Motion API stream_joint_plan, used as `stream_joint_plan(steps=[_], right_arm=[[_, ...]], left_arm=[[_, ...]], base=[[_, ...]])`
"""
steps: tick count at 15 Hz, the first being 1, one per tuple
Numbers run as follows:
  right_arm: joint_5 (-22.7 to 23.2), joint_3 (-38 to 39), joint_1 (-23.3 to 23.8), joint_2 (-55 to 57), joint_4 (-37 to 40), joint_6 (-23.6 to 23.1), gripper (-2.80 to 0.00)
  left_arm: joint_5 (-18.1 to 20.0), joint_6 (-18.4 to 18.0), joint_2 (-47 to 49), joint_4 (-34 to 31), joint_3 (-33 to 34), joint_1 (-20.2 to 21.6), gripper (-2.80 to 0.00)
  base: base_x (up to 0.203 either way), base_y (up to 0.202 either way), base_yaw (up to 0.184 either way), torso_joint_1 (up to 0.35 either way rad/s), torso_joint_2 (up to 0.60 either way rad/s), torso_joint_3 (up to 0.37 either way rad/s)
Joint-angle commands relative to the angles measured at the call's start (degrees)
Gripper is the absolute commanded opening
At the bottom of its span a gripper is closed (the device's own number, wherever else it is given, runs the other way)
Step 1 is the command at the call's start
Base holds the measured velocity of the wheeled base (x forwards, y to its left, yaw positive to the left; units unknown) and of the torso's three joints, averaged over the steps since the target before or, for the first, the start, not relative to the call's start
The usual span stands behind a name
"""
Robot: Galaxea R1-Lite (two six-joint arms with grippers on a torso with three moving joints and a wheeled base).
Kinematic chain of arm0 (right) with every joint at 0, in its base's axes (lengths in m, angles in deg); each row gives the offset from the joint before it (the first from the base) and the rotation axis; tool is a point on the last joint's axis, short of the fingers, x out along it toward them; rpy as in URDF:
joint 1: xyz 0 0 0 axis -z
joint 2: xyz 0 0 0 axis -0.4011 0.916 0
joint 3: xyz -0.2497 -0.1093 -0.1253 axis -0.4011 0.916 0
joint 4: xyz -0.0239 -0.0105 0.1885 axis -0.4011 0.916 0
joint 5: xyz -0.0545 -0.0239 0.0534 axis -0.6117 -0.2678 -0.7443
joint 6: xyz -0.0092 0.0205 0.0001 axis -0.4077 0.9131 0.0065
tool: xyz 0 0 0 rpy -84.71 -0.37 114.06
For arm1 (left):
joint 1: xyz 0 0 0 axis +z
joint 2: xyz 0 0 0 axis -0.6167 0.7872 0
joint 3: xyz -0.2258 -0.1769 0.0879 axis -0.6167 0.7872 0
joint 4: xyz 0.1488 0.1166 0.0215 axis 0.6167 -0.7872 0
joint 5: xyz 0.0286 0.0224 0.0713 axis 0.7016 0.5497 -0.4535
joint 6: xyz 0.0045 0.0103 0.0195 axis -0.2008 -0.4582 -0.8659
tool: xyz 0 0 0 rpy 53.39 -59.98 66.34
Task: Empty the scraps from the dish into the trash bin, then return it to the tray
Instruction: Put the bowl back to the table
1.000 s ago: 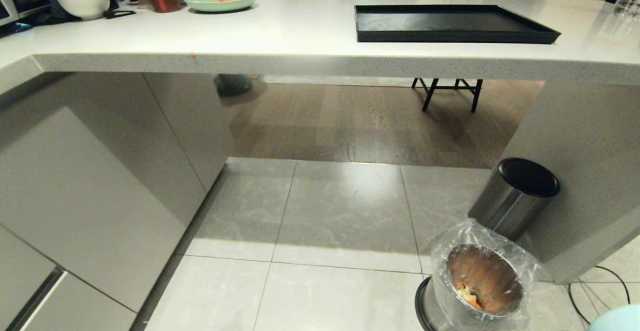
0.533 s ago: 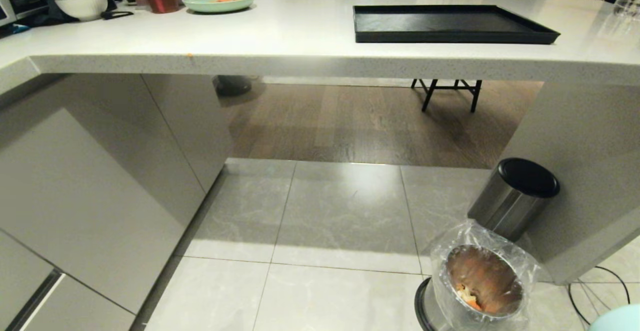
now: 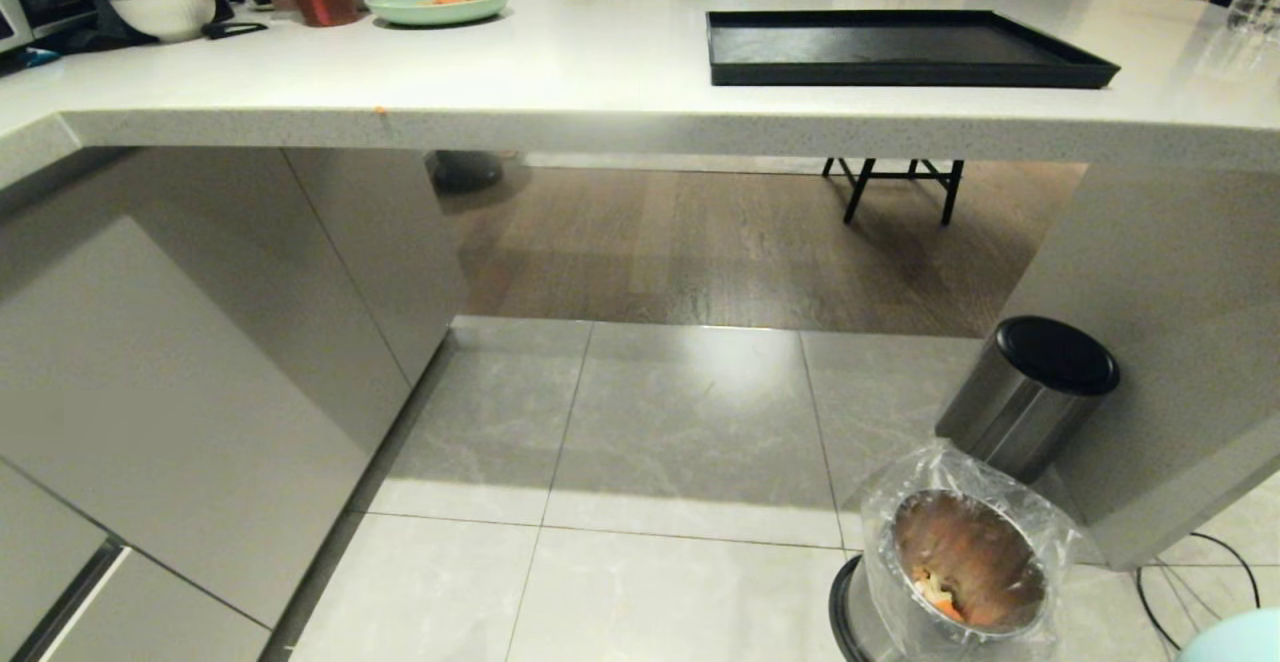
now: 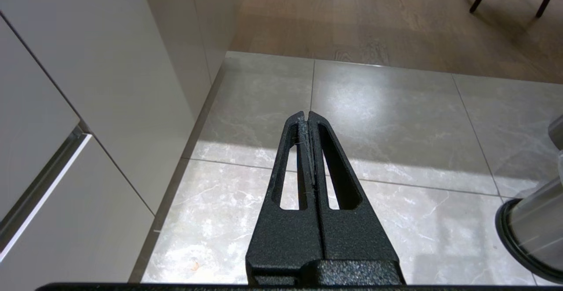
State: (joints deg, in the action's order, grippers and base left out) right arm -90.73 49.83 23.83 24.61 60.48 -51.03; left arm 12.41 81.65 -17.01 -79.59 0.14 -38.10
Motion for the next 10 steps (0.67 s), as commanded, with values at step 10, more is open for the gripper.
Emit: stream_joint_plan(steps=[10], right_arm=[[0.0,0.0,0.0,0.1,-0.1,0.0,-2.8]], left_arm=[[0.0,0.0,0.1,0.0,0.0,0.0,-2.8]], base=[[0.09,0.0,0.0,0.001,0.0,0.001]])
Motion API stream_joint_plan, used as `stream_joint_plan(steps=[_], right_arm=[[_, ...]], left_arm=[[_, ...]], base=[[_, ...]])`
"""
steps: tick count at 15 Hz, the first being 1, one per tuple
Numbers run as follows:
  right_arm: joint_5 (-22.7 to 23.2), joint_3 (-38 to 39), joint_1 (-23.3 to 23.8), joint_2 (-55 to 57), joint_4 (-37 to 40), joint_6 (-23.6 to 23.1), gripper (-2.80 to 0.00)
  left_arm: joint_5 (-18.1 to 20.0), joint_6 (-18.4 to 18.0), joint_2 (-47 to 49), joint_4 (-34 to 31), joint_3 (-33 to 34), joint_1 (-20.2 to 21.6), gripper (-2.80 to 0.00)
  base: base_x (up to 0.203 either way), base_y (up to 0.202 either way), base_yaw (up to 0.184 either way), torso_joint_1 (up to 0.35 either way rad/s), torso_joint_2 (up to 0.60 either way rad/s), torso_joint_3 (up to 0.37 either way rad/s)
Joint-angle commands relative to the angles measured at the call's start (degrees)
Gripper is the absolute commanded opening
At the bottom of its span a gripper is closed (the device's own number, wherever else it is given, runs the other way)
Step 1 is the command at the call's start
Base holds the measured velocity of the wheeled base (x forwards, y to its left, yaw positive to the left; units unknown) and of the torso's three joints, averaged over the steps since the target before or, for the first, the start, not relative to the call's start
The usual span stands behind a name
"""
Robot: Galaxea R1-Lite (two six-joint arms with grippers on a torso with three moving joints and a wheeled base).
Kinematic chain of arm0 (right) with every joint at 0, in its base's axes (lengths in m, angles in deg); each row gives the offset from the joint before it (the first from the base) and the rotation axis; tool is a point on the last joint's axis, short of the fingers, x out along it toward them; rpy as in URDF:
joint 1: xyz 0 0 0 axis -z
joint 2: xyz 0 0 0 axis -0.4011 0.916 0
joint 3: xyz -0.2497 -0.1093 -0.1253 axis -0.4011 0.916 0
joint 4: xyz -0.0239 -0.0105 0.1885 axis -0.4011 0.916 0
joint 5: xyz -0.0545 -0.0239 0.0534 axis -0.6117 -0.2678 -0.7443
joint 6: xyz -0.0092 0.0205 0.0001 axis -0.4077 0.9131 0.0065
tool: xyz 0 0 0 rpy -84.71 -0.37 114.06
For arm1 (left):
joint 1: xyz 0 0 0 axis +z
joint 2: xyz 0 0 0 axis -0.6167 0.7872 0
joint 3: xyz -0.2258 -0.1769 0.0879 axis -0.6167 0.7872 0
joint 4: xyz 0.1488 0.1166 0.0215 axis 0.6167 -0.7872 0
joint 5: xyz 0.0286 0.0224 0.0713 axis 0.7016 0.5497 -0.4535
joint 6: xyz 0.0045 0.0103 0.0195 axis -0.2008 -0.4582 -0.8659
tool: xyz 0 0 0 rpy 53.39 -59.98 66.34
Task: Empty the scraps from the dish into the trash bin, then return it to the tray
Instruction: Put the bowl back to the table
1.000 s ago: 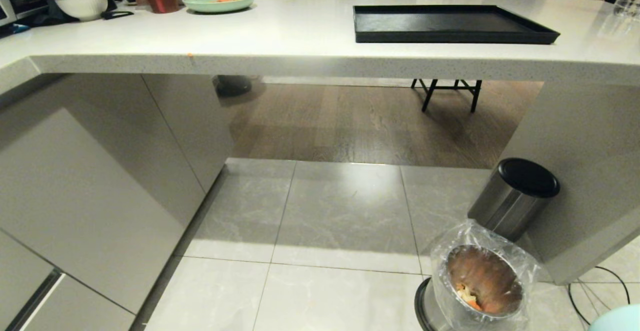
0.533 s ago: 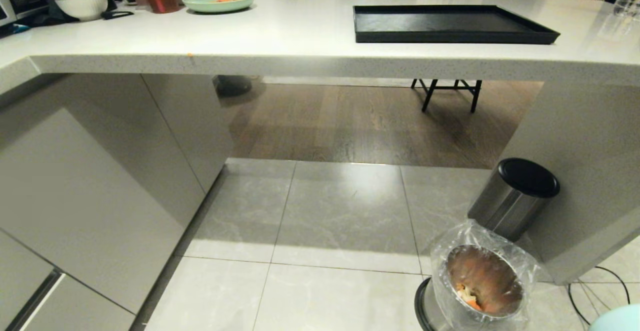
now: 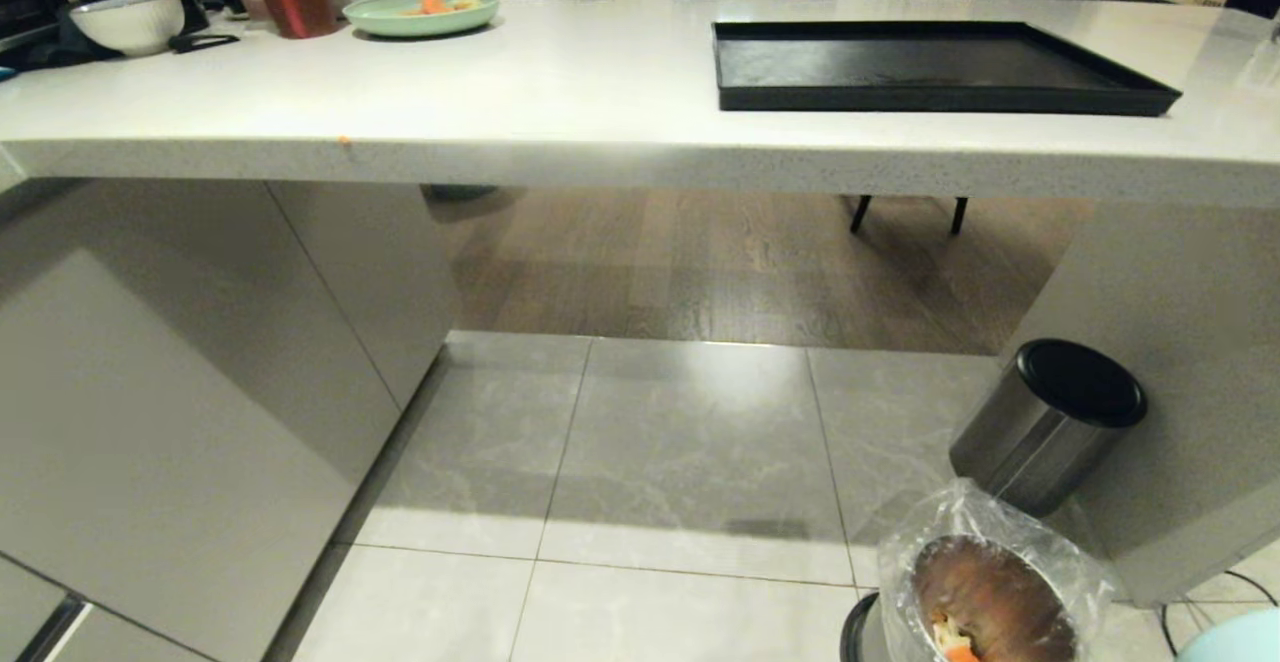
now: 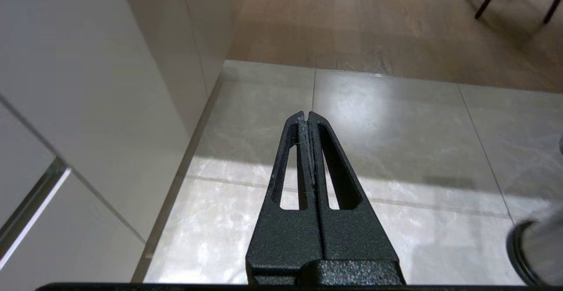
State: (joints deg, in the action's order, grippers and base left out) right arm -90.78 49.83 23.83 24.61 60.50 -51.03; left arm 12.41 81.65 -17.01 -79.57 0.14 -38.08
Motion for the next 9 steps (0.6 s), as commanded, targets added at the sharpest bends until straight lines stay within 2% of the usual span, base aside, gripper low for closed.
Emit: stream_joint_plan(steps=[1,6,9], right_arm=[[0.0,0.0,0.0,0.1,-0.1,0.0,-2.8],[0.0,0.0,0.0,0.1,-0.1,0.0,-2.8],[0.0,0.0,0.0,0.1,-0.1,0.0,-2.8]], left_arm=[[0.0,0.0,0.1,0.0,0.0,0.0,-2.8],[0.0,0.0,0.1,0.0,0.0,0.0,-2.8],[0.0,0.0,0.1,0.0,0.0,-0.1,-2.8]], base=[[0.196,0.0,0.002,0.0,0.01,0.002],[0.177,0.0,0.002,0.001,0.0,0.003],[0.0,0.0,0.0,0.0,0.0,0.0]])
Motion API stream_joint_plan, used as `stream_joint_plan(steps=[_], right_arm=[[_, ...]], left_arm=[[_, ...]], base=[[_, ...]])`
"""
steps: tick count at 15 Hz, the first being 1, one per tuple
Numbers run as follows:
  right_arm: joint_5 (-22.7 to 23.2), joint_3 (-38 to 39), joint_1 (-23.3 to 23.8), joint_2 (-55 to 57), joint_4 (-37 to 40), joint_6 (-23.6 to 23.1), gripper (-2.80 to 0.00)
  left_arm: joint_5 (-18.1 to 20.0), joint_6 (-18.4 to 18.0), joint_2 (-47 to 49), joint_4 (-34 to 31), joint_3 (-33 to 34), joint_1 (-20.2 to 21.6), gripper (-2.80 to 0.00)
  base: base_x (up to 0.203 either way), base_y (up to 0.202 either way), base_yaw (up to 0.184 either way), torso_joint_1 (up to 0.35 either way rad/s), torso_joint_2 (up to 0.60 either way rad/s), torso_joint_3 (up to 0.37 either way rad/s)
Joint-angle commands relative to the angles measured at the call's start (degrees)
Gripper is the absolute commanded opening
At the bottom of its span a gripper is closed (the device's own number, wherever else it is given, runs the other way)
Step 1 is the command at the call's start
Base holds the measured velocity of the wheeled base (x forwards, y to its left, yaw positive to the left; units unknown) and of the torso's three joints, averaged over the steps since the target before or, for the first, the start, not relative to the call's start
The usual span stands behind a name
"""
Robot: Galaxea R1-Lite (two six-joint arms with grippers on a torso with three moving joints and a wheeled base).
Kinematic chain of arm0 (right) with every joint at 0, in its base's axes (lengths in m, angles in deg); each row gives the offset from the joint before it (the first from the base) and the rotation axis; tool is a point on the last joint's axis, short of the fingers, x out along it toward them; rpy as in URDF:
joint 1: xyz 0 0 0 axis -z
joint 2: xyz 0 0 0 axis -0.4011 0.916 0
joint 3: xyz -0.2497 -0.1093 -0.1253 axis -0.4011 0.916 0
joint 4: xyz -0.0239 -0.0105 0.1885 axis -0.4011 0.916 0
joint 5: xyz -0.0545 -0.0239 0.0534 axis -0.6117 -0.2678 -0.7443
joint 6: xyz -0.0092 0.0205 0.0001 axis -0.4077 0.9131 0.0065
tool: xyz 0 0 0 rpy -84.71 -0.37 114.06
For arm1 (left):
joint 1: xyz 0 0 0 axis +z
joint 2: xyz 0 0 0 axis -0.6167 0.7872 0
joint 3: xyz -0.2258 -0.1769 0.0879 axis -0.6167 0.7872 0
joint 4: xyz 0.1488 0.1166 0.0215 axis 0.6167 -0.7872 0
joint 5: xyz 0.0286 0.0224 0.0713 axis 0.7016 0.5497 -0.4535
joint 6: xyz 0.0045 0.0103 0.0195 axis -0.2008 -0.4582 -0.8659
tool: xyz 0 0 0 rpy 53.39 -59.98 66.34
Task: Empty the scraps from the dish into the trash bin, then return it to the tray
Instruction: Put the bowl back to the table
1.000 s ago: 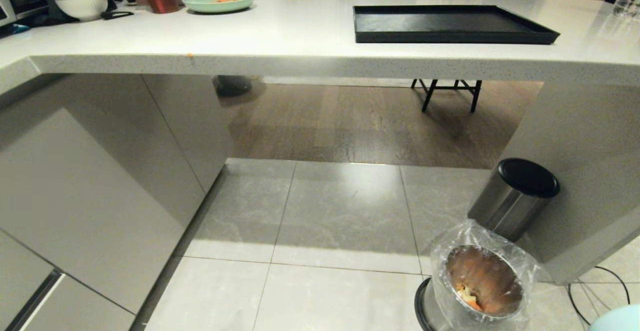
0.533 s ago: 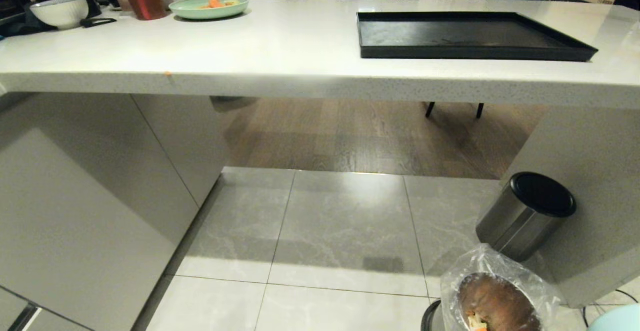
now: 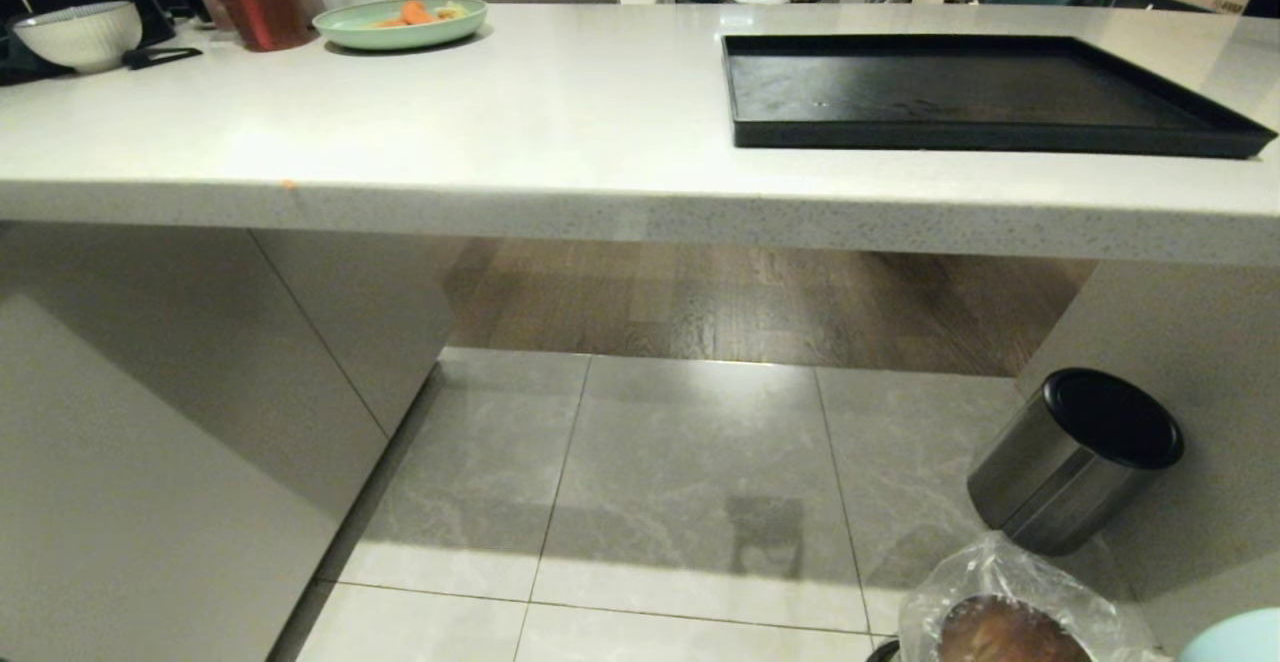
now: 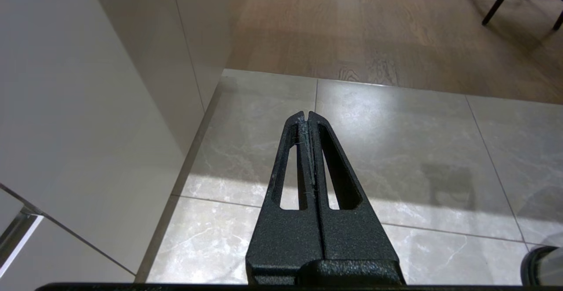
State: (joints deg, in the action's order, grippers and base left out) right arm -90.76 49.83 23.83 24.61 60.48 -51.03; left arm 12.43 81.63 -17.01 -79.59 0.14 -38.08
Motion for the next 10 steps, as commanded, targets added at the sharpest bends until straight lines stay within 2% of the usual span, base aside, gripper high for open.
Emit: stream_joint_plan(steps=[1,7,10], right_arm=[[0.0,0.0,0.0,0.1,-0.1,0.0,-2.8],[-0.1,0.0,0.0,0.1,-0.1,-0.3,-2.8],[0.0,0.0,0.0,0.1,-0.1,-0.3,-2.8]], left_arm=[[0.0,0.1,0.1,0.0,0.0,0.0,-2.8],[0.0,0.1,0.0,0.0,0.0,0.0,-2.8],[0.0,0.1,0.0,0.0,0.0,0.0,-2.8]], base=[[0.0,0.0,0.0,0.0,0.0,0.0],[0.0,0.0,0.0,0.0,0.0,0.0],[0.0,0.0,0.0,-0.037,-0.24,-0.279]])
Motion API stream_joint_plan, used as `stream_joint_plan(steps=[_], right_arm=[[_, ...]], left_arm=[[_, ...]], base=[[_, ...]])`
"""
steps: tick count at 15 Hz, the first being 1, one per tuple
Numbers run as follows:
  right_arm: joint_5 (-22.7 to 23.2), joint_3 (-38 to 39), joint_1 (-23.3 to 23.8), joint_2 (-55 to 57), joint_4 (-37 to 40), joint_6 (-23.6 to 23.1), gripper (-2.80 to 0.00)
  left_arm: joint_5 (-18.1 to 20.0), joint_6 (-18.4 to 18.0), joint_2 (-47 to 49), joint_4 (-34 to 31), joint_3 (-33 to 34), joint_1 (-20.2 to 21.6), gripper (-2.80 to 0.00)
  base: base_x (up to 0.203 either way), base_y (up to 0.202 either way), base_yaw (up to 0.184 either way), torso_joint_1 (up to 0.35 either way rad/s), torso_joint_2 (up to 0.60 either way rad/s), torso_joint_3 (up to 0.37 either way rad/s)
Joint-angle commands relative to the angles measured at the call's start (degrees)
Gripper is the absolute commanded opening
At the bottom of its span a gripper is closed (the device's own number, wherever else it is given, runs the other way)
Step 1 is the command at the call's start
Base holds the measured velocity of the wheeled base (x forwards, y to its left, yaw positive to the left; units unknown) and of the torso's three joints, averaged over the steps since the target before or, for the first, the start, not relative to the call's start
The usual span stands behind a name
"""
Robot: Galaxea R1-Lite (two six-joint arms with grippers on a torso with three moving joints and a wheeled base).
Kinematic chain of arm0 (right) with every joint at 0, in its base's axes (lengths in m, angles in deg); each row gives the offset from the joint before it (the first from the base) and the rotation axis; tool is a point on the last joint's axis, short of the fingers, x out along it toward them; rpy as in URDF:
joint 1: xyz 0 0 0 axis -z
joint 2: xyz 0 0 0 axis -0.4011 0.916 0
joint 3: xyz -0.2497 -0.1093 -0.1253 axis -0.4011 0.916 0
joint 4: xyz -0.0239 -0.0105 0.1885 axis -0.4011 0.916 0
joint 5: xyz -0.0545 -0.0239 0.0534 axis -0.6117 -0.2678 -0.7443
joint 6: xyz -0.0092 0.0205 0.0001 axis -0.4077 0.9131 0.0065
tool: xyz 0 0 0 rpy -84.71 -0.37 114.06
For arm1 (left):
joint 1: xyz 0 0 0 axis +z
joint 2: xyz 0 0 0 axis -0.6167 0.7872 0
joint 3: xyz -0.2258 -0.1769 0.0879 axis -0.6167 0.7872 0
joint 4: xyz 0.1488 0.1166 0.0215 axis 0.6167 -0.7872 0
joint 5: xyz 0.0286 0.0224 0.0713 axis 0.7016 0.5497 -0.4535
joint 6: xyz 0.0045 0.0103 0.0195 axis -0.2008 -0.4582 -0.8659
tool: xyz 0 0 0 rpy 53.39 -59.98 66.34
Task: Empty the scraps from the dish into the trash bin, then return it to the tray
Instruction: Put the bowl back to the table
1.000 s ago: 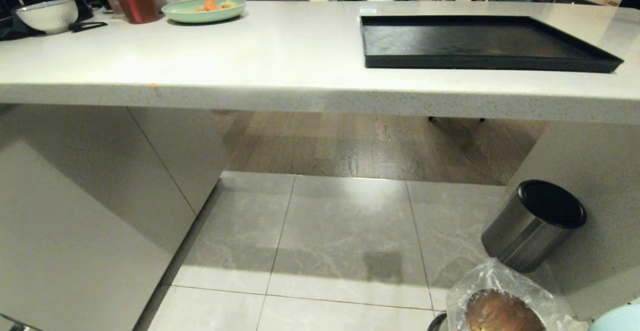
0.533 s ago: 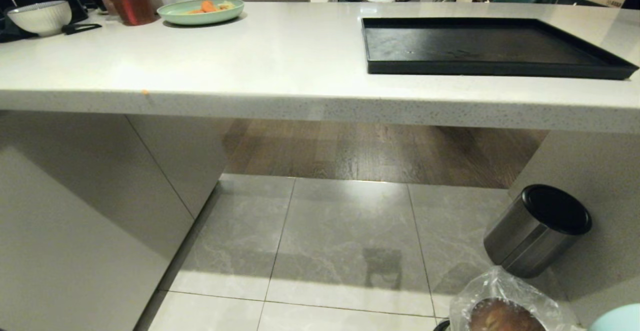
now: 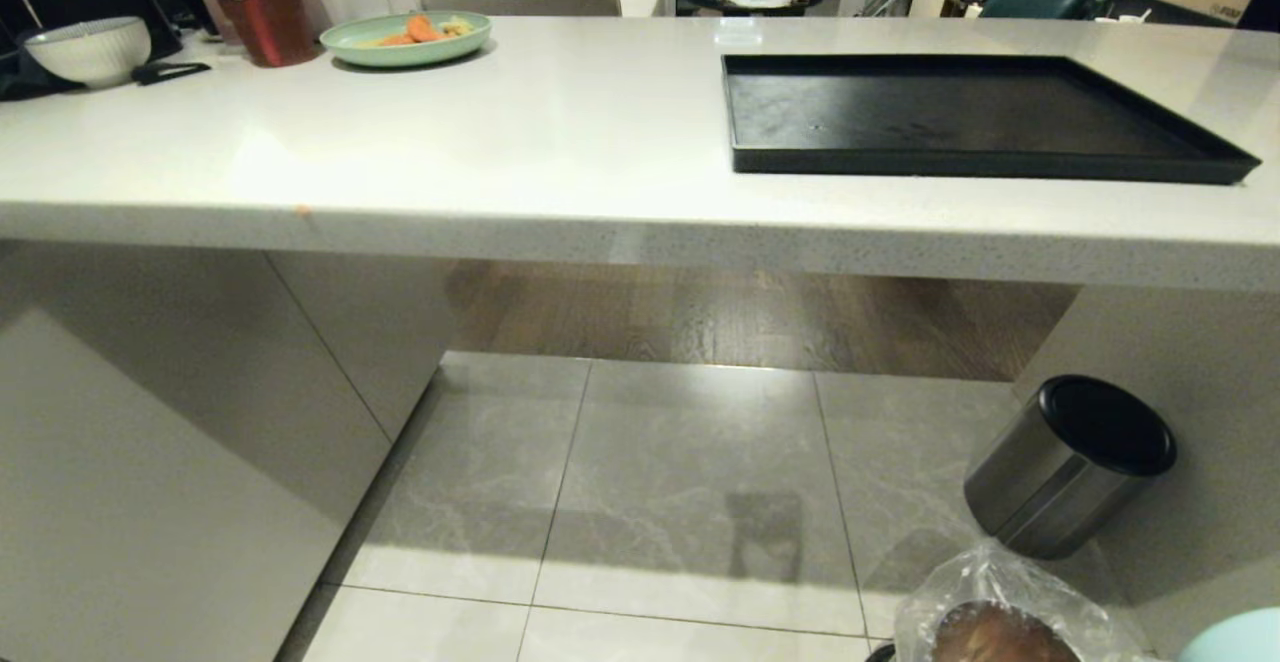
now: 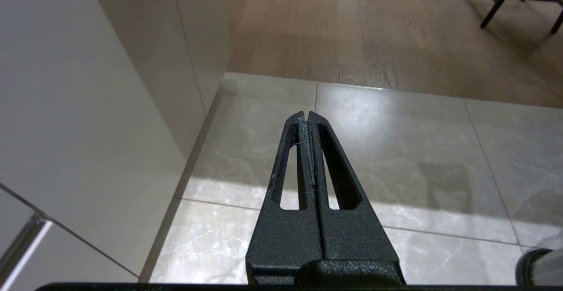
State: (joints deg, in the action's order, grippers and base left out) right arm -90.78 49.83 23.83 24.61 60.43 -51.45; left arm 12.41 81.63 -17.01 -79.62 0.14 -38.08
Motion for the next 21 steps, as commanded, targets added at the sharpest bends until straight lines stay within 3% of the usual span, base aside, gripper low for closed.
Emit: stream_joint_plan(steps=[1,10,21], right_arm=[[0.0,0.0,0.0,0.1,0.0,0.0,-2.8],[-0.1,0.0,0.0,0.1,0.0,0.1,-2.8],[-0.1,0.0,0.0,0.1,0.0,0.1,-2.8]], left_arm=[[0.0,0.1,0.1,0.0,0.0,-0.1,-2.8],[0.0,0.1,0.0,0.0,0.0,0.0,-2.8],[0.0,0.1,0.1,0.0,0.0,0.0,-2.8]], base=[[0.0,0.0,0.0,-0.031,-0.36,-0.405],[0.0,0.0,0.0,0.026,-0.43,-0.405],[0.0,0.0,0.0,0.141,-0.5,-0.369]])
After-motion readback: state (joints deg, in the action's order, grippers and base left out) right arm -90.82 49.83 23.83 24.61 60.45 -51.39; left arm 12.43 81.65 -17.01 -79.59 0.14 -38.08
